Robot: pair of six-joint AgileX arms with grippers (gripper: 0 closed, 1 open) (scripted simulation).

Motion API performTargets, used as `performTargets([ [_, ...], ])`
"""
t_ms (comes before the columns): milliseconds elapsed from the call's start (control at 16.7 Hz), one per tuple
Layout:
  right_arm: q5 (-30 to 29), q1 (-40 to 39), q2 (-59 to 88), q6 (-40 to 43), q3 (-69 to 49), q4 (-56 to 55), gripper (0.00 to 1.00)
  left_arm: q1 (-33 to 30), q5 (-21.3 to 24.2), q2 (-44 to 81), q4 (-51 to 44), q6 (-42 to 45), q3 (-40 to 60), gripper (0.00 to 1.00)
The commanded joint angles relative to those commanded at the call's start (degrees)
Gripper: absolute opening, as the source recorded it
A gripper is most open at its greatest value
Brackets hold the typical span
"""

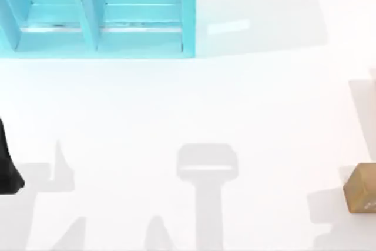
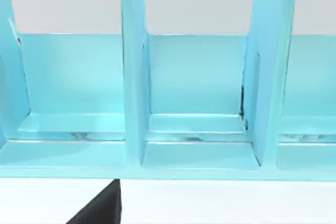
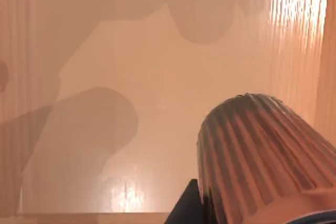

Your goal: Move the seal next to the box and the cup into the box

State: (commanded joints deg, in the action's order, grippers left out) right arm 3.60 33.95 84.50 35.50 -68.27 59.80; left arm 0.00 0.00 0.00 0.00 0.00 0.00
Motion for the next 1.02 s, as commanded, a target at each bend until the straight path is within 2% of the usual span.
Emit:
performTargets([
  [300, 0.8, -0.6, 1.7, -0.8, 5.1, -8.7, 0.00, 0.0, 0.0, 0.0, 0.0, 0.0, 0.0, 1.00],
  [600, -3.5, -0.1, 3.5, -2.1, 13.8, -6.7, 0.00, 0.0, 0.0, 0.0, 0.0, 0.0, 0.0, 1.00],
  [900, -4.0, 0.0, 3.6, -2.2, 14.3, -6.3, 0.00, 0.0, 0.0, 0.0, 0.0, 0.0, 0.0, 1.00],
  [1020, -4.0, 0.0, 3.6, -2.2, 14.3, -6.3, 0.15, 0.0, 0.0, 0.0, 0.0, 0.0, 0.0, 1.00],
])
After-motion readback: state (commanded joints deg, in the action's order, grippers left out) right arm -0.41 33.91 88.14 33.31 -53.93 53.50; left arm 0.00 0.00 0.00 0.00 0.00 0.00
